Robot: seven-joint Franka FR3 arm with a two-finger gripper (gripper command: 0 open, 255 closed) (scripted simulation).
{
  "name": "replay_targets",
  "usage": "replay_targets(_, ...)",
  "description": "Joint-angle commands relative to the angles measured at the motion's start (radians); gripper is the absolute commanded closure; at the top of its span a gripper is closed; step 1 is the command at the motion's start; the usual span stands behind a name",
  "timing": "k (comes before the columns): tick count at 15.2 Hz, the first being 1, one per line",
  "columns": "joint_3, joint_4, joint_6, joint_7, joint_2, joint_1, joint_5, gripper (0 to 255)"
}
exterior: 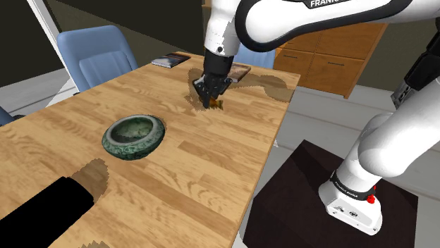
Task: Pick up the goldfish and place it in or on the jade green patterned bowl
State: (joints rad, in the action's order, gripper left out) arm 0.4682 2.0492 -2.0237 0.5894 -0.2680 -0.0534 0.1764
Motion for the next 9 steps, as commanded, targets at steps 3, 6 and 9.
replay_targets(3,-0.004,-0.056,0.053,0.003,0.004,0.003,-0.006,255)
replay_targets(6,-0.006,-0.099,0.093,0.007,0.006,0.005,-0.009,255)
replay_targets(9,0.031,-0.176,0.092,0.058,0.087,0.005,-0.050,255)
